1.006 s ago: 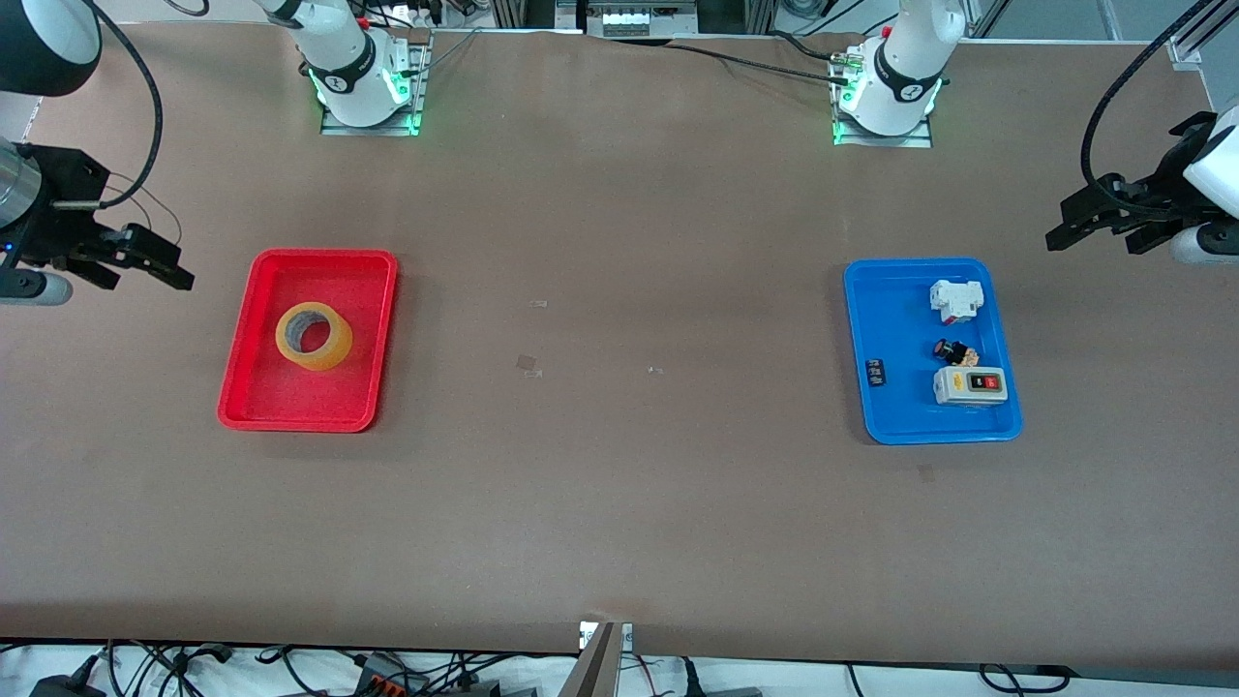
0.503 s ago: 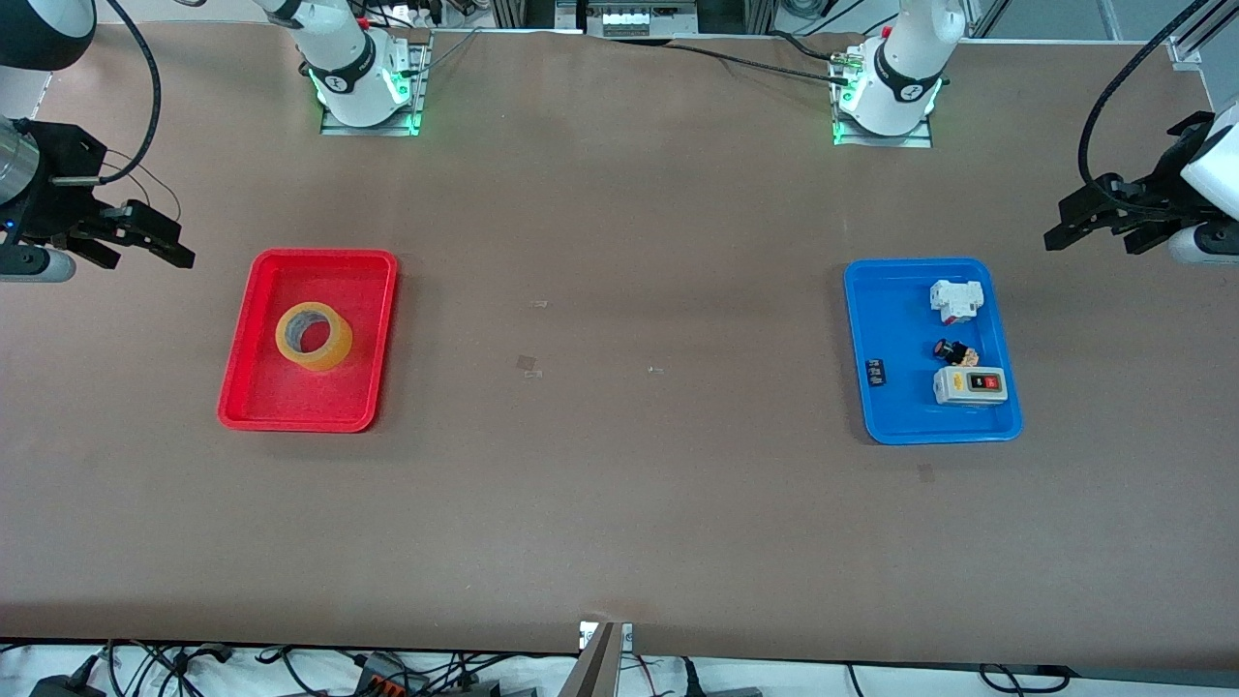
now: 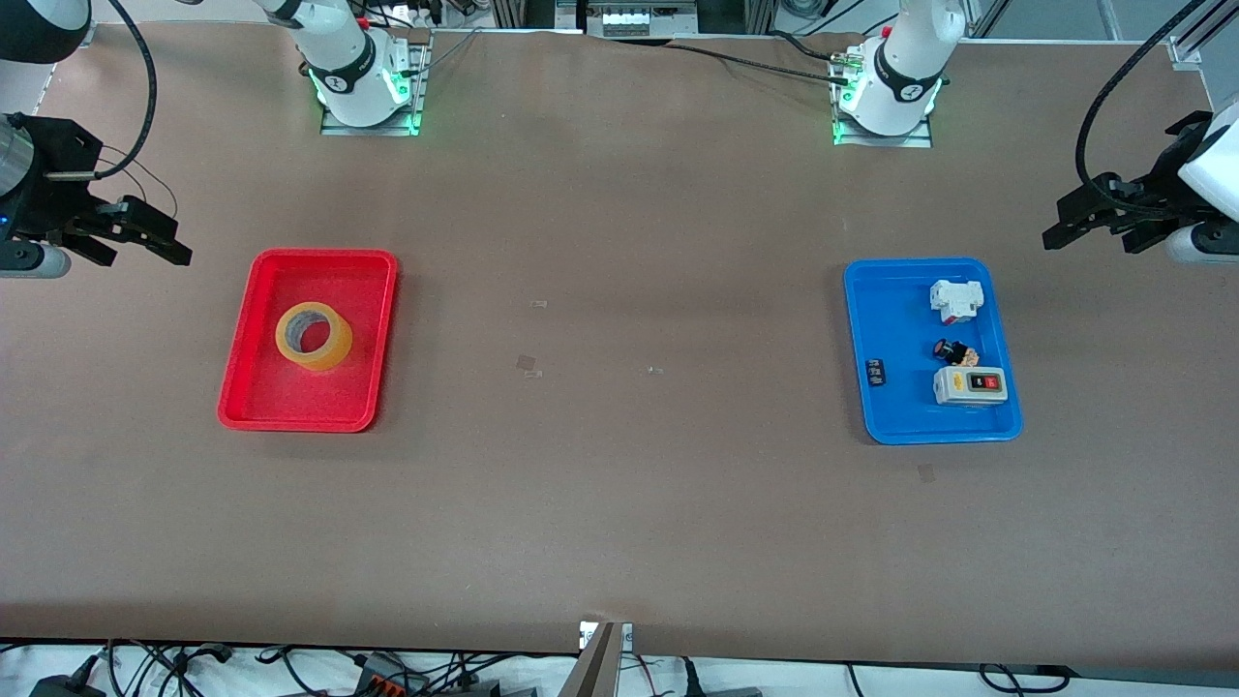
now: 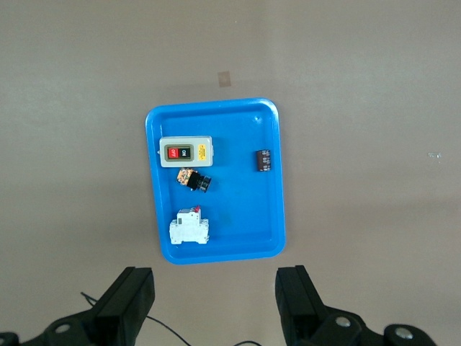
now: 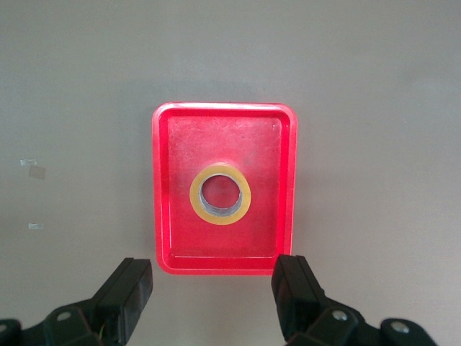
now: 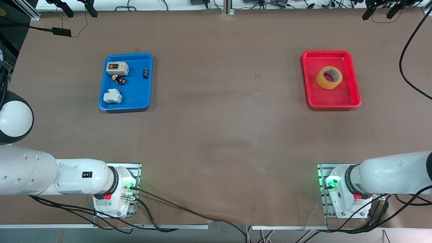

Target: Place and move tape with both arms

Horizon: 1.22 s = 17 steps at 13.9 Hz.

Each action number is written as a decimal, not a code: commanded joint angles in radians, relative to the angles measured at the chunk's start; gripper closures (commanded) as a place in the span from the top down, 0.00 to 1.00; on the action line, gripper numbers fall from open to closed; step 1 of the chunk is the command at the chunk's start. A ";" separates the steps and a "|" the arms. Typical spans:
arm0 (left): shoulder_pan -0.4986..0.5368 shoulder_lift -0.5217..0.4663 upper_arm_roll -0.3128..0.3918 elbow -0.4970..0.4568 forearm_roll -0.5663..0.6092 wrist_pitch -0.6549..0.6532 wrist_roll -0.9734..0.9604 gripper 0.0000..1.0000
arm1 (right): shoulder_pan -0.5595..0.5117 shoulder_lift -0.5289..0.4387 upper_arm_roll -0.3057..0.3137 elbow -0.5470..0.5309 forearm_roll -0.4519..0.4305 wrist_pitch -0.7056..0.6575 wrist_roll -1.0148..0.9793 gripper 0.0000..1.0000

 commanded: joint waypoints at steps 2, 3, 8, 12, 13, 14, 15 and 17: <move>0.000 -0.004 -0.002 0.018 -0.015 -0.022 -0.008 1.00 | -0.001 -0.012 -0.001 0.012 0.003 -0.018 -0.017 1.00; 0.000 -0.004 -0.004 0.018 -0.014 -0.022 -0.008 1.00 | -0.004 -0.013 -0.004 0.012 0.003 -0.018 -0.017 1.00; 0.000 -0.004 -0.004 0.018 -0.014 -0.024 -0.010 1.00 | -0.045 -0.013 0.022 0.012 0.023 -0.018 -0.022 1.00; 0.000 -0.004 -0.004 0.018 -0.014 -0.025 -0.022 1.00 | -0.041 -0.027 0.019 0.009 0.026 -0.023 -0.026 1.00; -0.001 -0.004 -0.004 0.018 -0.014 -0.027 -0.028 1.00 | -0.041 -0.030 0.019 0.005 0.028 -0.027 -0.028 1.00; -0.003 -0.004 -0.008 0.018 -0.014 -0.027 -0.029 1.00 | -0.041 -0.030 0.019 0.007 0.026 -0.037 -0.033 1.00; -0.001 -0.004 -0.010 0.020 -0.014 -0.027 -0.029 1.00 | -0.041 -0.030 0.020 0.007 0.026 -0.038 -0.036 1.00; -0.001 -0.004 -0.010 0.018 -0.014 -0.027 -0.029 1.00 | -0.038 -0.030 0.022 0.004 0.018 -0.038 -0.046 1.00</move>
